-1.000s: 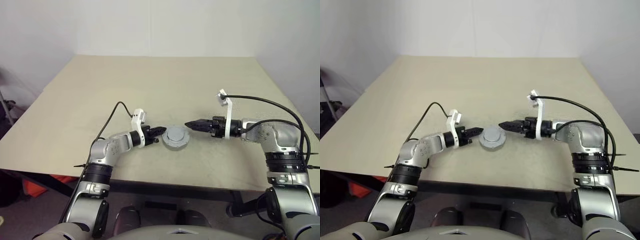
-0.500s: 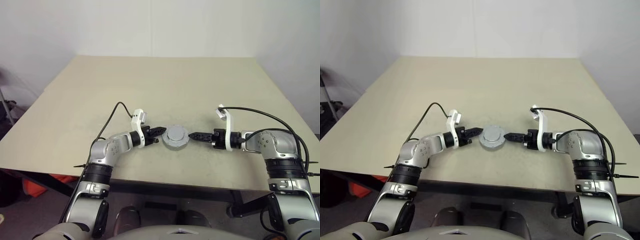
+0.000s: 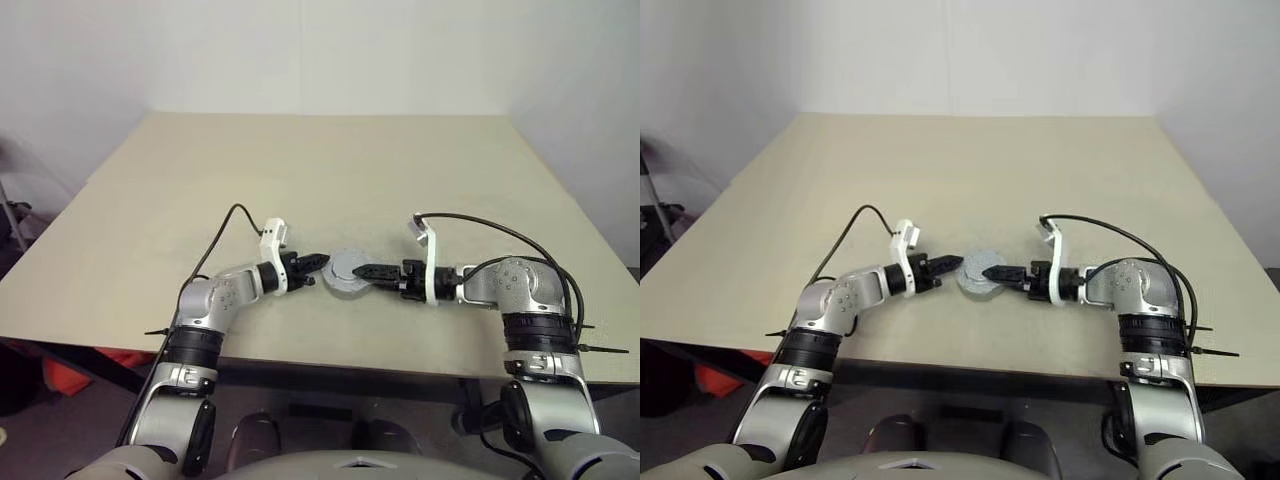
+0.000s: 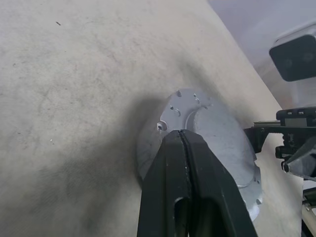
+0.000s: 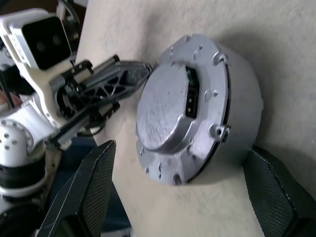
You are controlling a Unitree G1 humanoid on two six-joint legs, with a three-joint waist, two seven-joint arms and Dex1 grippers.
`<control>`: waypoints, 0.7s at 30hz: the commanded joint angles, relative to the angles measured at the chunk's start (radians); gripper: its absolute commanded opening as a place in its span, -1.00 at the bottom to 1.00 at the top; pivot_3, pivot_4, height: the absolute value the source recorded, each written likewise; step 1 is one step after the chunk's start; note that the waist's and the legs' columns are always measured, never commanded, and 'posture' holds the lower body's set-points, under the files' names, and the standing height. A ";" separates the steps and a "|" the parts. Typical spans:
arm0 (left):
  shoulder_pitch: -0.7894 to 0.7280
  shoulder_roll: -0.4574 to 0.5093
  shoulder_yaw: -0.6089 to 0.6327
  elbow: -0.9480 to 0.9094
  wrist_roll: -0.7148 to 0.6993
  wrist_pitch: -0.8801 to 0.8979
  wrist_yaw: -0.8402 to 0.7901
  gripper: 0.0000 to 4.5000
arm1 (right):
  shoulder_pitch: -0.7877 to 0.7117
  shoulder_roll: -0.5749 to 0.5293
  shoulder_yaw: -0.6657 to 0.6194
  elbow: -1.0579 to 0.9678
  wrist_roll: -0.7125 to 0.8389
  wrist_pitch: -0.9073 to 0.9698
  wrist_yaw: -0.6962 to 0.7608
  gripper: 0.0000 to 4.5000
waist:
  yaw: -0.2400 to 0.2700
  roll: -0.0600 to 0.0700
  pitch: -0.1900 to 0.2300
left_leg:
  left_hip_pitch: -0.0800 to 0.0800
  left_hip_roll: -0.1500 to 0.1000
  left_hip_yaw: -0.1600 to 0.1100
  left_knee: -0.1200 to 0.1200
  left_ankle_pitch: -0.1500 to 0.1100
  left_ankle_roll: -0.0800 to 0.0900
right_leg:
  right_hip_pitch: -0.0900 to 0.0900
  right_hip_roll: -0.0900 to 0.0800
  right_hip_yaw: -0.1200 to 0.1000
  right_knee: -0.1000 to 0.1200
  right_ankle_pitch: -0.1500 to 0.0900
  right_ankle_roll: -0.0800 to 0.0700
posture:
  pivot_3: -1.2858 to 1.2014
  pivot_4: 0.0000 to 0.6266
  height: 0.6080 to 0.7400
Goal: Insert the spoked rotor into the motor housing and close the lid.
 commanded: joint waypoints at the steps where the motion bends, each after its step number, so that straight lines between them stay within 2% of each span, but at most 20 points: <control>1: 0.007 0.005 0.001 -0.003 0.002 0.006 0.003 -1.00 | -0.039 0.049 -0.043 0.021 0.017 0.002 -0.050 0.99 | -0.003 0.000 0.000 | 0.000 0.000 0.000 0.000 0.000 0.000 | 0.000 0.000 0.000 0.000 0.000 0.000 | 0.03 -1.00 1.00; 7: 0.005 0.005 0.003 -0.001 0.006 0.003 0.005 -1.00 | -0.057 0.113 -0.077 0.027 0.029 0.020 -0.097 0.99 | -0.006 0.000 0.000 | 0.002 0.000 0.000 0.000 0.002 -0.002 | 0.000 0.001 0.000 0.002 0.000 0.000 | 0.03 -1.00 1.00; 14: 0.003 0.006 0.004 0.003 0.010 -0.002 0.007 -1.00 | -0.067 0.132 -0.079 0.036 0.028 0.022 -0.113 -0.02 | -0.005 0.000 0.000 | 0.000 0.000 -0.001 -0.001 0.002 -0.002 | -0.001 0.001 0.000 0.002 0.000 0.000 | 0.03 -1.00 1.00; 21: 0.002 0.008 0.005 0.006 0.012 -0.008 0.006 -1.00 | -0.087 0.127 -0.072 0.088 0.008 -0.012 -0.127 -0.08 | -0.001 0.000 0.000 | 0.001 0.000 0.000 -0.001 0.002 -0.002 | 0.000 0.001 0.000 0.002 0.000 0.000 | 0.03 -1.00 1.00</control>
